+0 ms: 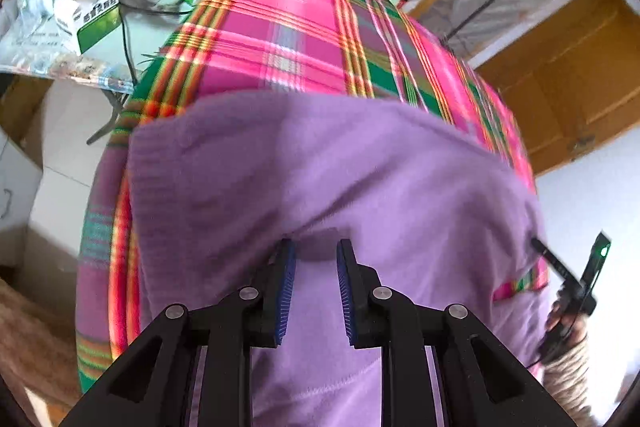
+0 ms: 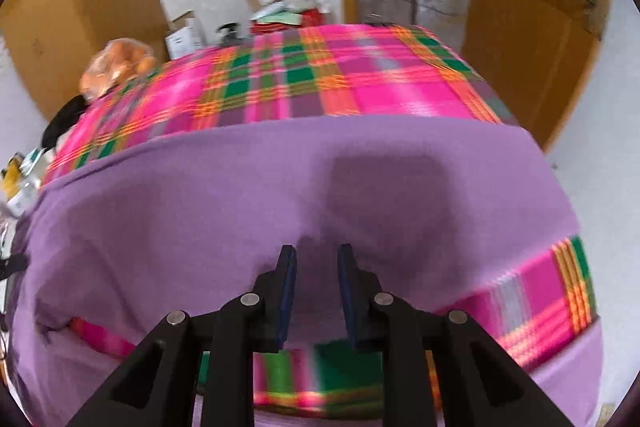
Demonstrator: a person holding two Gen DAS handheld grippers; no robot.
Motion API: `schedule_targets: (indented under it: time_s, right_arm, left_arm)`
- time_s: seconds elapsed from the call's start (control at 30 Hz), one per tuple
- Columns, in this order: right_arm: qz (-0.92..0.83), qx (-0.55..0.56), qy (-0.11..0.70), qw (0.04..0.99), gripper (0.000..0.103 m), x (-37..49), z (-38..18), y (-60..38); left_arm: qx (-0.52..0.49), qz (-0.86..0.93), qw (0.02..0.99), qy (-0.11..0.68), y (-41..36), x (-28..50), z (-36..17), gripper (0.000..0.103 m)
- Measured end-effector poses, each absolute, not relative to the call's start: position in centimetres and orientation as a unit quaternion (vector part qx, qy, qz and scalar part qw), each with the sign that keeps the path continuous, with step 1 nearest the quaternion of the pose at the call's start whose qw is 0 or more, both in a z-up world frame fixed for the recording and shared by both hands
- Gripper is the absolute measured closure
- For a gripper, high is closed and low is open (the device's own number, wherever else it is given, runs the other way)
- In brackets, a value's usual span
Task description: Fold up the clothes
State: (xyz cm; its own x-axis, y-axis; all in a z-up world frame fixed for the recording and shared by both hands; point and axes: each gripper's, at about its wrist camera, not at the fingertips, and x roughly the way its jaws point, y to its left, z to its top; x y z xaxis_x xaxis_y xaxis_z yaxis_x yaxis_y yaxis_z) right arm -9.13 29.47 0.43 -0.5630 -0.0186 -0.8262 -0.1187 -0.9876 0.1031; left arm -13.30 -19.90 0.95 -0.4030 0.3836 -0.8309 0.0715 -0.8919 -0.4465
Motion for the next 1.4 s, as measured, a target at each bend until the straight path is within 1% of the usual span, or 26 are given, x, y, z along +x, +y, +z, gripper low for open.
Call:
schedule_targets:
  time_s: [0.07,0.17,0.33,0.4,0.47,0.6,0.77,0.97,1.1,1.2,1.4]
  right_arm:
    - [0.881,-0.469,0.061,0.003,0.081,-10.4,0.7,27.4]
    - [0.879,-0.474,0.038,-0.032,0.081,-13.2,0.6,23.8]
    - [0.875,-0.477,0.006,-0.079,0.081,-16.6,0.6,18.7]
    - [0.874,-0.478,-0.005,-0.088,0.081,-18.1,0.3,17.3]
    - [0.871,-0.481,-0.008,-0.095,0.081,-19.2,-0.1,16.4]
    - [0.877,-0.472,-0.026,-0.091,0.074,-20.9,-0.5,14.6]
    - [0.877,-0.472,-0.009,-0.085,0.071,-23.2,-0.6,14.3]
    - [0.878,-0.472,-0.012,-0.081,0.07,-23.9,-0.6,13.8]
    - [0.87,-0.487,0.008,-0.079,0.071,-23.3,0.4,14.1]
    - [0.881,-0.465,-0.002,-0.083,0.07,-21.2,2.1,14.1]
    - [0.883,-0.455,-0.024,-0.111,0.071,-16.6,4.8,12.5]
  left_arm:
    - [-0.536,0.816,0.075,-0.202,-20.7,-14.1,1.2,0.081]
    - [-0.534,0.814,0.072,-0.216,-21.7,-15.9,1.0,0.081]
    - [-0.528,0.819,0.066,-0.216,-22.4,-18.3,1.0,0.081]
    - [-0.526,0.819,0.064,-0.221,-22.6,-19.1,1.1,0.081]
    - [-0.522,0.825,0.065,-0.206,-22.4,-19.8,1.2,0.081]
    - [-0.511,0.833,0.063,-0.202,-22.4,-20.4,1.5,0.081]
    - [-0.498,0.842,0.057,-0.199,-22.2,-21.4,1.5,0.081]
    - [-0.486,0.852,0.045,-0.186,-21.8,-22.4,1.5,0.082]
    - [-0.516,0.825,0.046,-0.227,-23.1,-22.3,1.5,0.081]
    - [-0.517,0.828,0.029,-0.216,-24.1,-20.6,1.9,0.081]
    - [-0.507,0.833,0.001,-0.222,-26.7,-16.3,3.6,0.081]
